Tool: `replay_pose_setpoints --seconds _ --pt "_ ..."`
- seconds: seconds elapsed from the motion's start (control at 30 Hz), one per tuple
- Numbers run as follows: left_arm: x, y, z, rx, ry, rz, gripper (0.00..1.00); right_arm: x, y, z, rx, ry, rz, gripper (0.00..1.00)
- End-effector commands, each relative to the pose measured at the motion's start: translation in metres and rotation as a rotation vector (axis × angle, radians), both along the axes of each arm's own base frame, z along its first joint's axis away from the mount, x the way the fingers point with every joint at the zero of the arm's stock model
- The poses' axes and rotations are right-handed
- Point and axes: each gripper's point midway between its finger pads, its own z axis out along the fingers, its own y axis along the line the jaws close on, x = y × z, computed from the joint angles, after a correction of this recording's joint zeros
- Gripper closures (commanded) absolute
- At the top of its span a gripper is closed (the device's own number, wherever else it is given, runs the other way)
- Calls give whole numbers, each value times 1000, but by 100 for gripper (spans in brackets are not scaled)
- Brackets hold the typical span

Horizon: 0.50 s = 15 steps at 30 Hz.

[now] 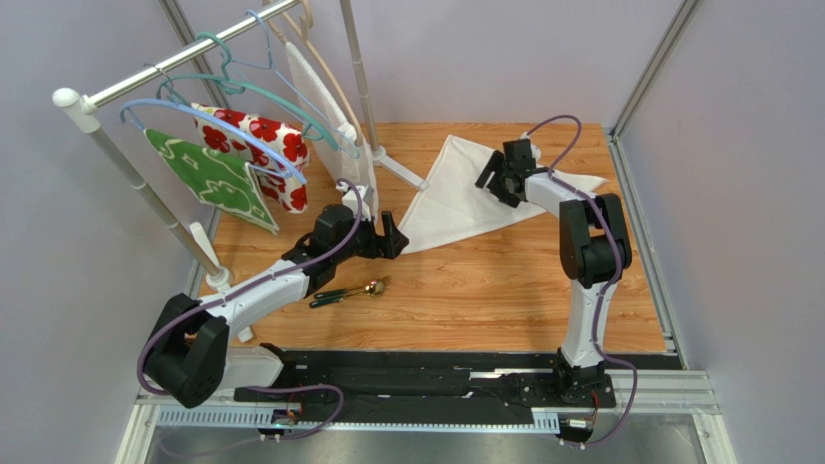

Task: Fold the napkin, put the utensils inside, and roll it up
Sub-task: Fold the napkin

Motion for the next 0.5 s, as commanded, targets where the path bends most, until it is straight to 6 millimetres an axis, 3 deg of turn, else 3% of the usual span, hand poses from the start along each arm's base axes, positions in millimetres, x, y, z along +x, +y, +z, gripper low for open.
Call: replay_pose_setpoints --seconds 0.0,0.23,0.3,0.33,0.47 --pt "10 -31 33 -33 -84 -91 4 -19 -43 -8 -29 72 -103 24" --pt "12 -79 34 -42 -82 -175 4 -31 -100 -9 -34 95 -187 23" --pt "13 -92 25 -30 -62 -182 4 -31 -104 -7 -41 92 -178 24" --pt "14 -94 20 -27 -48 -174 5 -30 -118 -4 -39 87 -199 24" --pt "14 -96 -12 2 66 -111 10 -27 -115 9 -19 59 -148 25"
